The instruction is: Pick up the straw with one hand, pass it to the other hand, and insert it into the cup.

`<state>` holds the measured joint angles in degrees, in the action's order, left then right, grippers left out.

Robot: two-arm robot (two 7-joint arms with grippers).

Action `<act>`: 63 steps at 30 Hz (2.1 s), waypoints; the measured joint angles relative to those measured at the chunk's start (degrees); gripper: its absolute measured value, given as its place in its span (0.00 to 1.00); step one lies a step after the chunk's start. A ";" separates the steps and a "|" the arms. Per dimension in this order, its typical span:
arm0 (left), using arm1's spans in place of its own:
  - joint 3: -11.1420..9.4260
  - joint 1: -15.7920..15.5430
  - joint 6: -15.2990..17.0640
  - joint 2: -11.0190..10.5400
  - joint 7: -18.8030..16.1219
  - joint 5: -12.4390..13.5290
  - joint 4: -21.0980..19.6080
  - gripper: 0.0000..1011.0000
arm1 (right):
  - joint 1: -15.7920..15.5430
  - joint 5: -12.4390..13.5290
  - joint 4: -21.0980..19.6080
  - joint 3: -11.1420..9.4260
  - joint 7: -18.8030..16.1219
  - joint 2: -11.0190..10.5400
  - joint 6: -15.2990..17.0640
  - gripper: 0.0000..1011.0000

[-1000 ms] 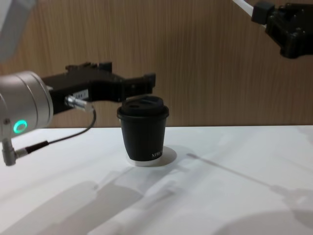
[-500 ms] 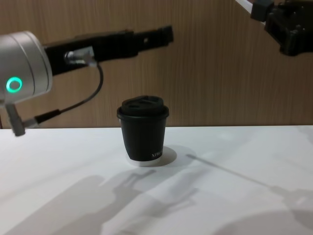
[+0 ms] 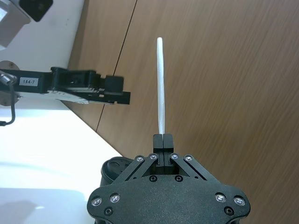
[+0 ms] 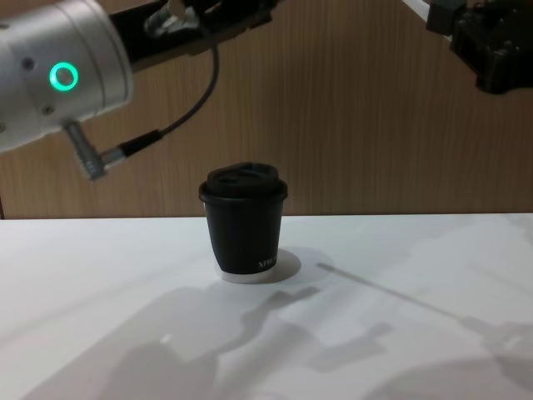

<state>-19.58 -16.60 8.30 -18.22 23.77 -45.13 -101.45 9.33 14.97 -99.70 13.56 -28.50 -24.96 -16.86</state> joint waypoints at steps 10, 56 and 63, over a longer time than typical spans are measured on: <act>-0.23 -3.02 2.28 4.47 2.96 -8.07 4.06 0.99 | 0.00 0.00 -0.02 0.00 0.00 0.00 0.00 0.00; -1.33 -8.63 4.68 12.20 6.12 -20.10 13.41 0.78 | -0.01 0.00 -0.01 -0.01 0.00 0.00 0.01 0.00; -1.37 -8.70 4.70 12.29 6.17 -20.24 13.54 0.59 | 0.00 -0.01 -0.01 -0.01 0.00 0.00 0.01 0.00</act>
<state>-20.95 -25.30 13.00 -5.93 29.94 -65.37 -87.91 9.32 14.96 -99.71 13.56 -28.50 -24.96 -16.85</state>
